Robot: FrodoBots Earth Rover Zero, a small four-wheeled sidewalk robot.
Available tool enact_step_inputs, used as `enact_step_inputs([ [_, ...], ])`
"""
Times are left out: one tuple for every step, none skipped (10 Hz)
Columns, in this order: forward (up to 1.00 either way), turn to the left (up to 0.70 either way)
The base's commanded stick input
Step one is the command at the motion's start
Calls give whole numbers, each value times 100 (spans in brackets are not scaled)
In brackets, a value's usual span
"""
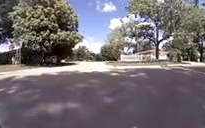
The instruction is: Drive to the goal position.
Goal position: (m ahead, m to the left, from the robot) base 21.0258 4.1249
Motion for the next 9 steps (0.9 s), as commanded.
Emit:
enact_step_inputs([
  [85, 0],
  [85, 0],
  [85, 0],
  [85, 0],
  [85, 0],
  [85, 0],
  [85, 0],
  [85, 0],
  [85, 0],
])
